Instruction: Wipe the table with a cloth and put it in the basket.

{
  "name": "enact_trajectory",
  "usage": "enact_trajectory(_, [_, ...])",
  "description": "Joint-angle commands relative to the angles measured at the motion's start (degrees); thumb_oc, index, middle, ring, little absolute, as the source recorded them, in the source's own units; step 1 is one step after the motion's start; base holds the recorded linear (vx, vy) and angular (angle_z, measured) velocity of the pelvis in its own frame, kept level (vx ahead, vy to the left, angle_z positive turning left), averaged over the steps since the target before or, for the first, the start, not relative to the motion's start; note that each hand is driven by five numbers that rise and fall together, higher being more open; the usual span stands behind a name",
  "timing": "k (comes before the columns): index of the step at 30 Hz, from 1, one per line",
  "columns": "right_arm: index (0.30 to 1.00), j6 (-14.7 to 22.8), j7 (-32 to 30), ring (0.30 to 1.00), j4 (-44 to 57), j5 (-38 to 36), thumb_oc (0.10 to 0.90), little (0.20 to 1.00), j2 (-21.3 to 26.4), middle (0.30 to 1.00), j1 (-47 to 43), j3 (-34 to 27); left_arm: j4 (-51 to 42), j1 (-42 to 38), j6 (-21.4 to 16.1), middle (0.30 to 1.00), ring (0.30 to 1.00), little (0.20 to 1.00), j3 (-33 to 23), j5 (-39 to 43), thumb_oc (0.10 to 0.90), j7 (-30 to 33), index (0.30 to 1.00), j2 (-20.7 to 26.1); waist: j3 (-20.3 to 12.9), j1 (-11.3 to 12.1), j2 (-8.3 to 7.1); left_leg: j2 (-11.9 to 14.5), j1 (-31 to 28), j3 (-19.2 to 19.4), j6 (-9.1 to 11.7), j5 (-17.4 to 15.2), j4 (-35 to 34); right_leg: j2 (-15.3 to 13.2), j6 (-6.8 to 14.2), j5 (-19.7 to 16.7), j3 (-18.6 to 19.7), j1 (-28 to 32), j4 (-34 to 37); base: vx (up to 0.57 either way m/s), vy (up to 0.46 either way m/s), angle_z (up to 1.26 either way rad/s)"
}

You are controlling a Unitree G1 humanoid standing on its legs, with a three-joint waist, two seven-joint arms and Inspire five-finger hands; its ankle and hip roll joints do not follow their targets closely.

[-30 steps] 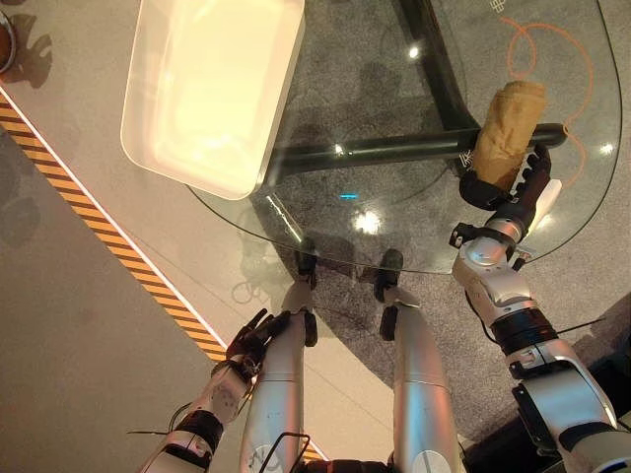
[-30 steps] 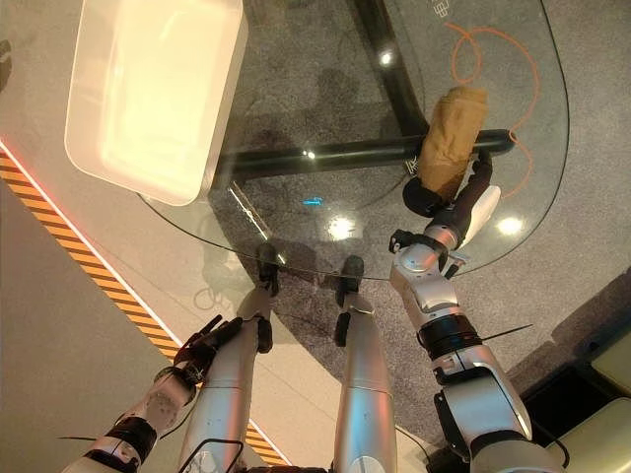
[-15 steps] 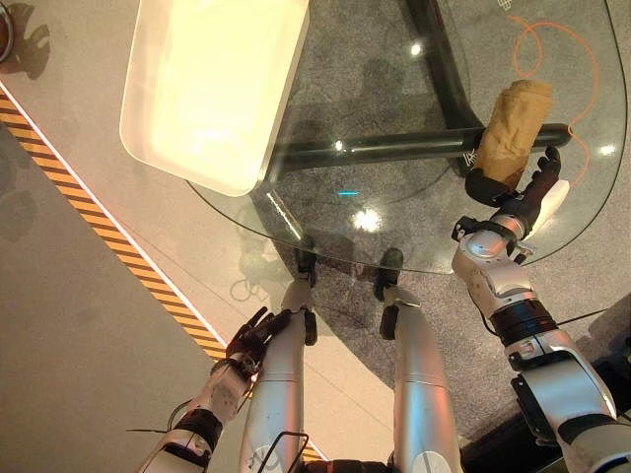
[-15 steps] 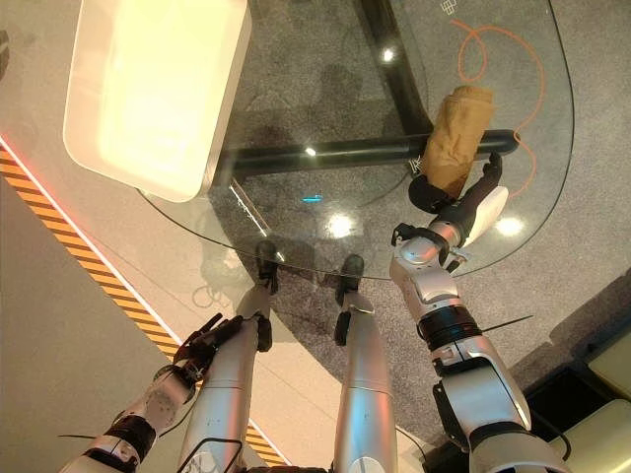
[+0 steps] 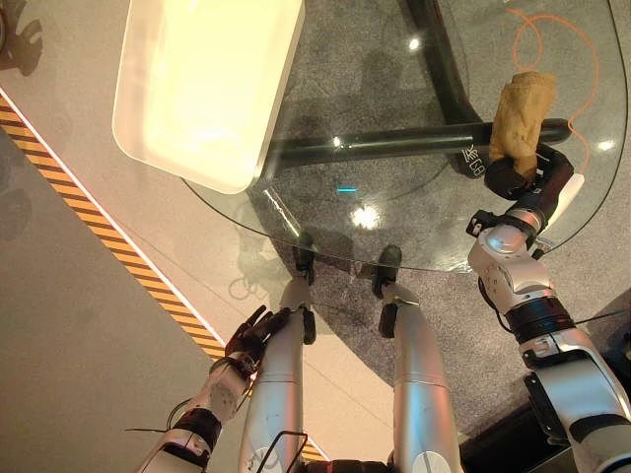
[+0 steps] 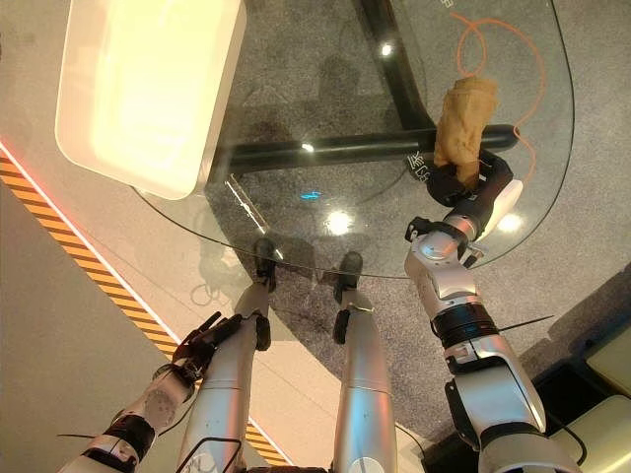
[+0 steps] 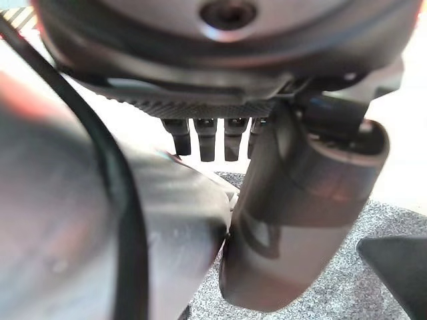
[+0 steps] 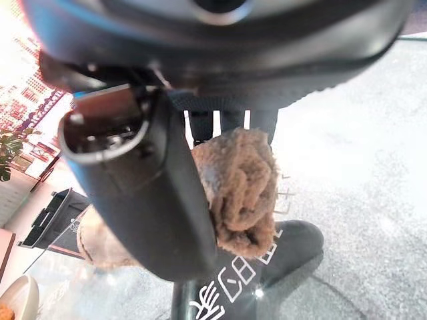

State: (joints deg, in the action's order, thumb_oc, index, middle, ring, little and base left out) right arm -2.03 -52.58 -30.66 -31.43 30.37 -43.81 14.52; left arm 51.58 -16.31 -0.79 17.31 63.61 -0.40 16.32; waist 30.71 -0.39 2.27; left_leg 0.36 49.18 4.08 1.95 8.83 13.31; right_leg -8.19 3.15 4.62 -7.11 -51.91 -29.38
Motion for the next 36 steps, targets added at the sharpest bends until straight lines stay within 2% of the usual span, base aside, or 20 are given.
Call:
enact_trajectory(1, [0.300,-1.16,3.32,0.300,5.88,2.08,0.100,0.200,-0.77,0.300,2.22,2.56,-0.16,3.73,1.07,0.900,0.900,0.900,1.83,1.38,0.800,-0.21,0.900,-3.09,-0.92,0.50,0.63,-4.21,1.92,1.02,-0.41,-11.17,10.55,3.08,1.59,-8.19,-0.30,-0.29,10.60,0.00,0.000,0.00])
enact_trajectory(6, [0.300,-2.62,1.71,0.300,8.84,4.38,0.100,0.200,-0.93,0.300,2.56,2.61,-0.56,3.73,1.19,0.900,0.900,0.900,1.72,1.43,0.800,0.36,0.900,-3.47,-0.92,0.38,0.41,-4.20,1.40,1.28,-0.51,-11.40,10.62,3.08,1.76,-8.02,-0.13,0.17,10.48,0.01,0.014,0.00])
enact_trajectory(16, [0.300,-2.90,0.25,0.300,11.41,6.61,0.100,0.200,-0.07,0.300,2.26,2.15,-0.53,3.97,1.09,0.900,0.900,0.900,1.46,2.13,0.800,0.77,0.900,-3.64,-0.92,0.54,0.29,-4.32,1.18,1.24,-0.66,-11.70,10.68,2.96,2.03,-7.94,-0.13,0.38,10.41,0.00,0.000,0.00])
enact_trajectory(22, [0.300,-5.22,7.23,0.300,13.55,10.45,0.100,0.200,-0.21,0.300,1.21,3.73,-1.32,4.23,0.64,0.900,0.900,0.900,1.18,1.82,0.800,-0.06,0.900,-3.77,-0.92,0.83,0.46,-4.49,1.22,1.23,-0.61,-11.63,10.54,2.83,2.16,-8.00,-0.42,0.30,10.51,0.00,0.000,0.00])
enact_trajectory(29, [0.300,-8.12,19.63,0.300,16.55,11.57,0.100,0.200,-2.58,0.300,0.12,9.31,-1.56,3.88,0.65,0.900,0.900,0.900,1.26,1.46,0.800,-0.37,0.900,-4.34,-0.92,1.18,0.85,-4.57,1.31,1.44,-0.39,-11.33,10.34,2.48,1.99,-7.57,-1.06,0.13,10.27,0.00,0.000,0.00])
enact_trajectory(36, [0.300,-10.19,26.53,0.300,19.14,15.84,0.100,0.200,-4.19,0.300,-0.23,14.82,-1.64,4.58,0.41,0.900,0.900,0.900,1.35,0.91,0.800,-0.69,0.900,-4.73,-0.92,1.68,1.32,-4.61,1.50,1.62,-0.16,-11.00,10.25,1.99,1.94,-7.30,-1.63,-0.15,10.03,0.00,0.005,0.02])
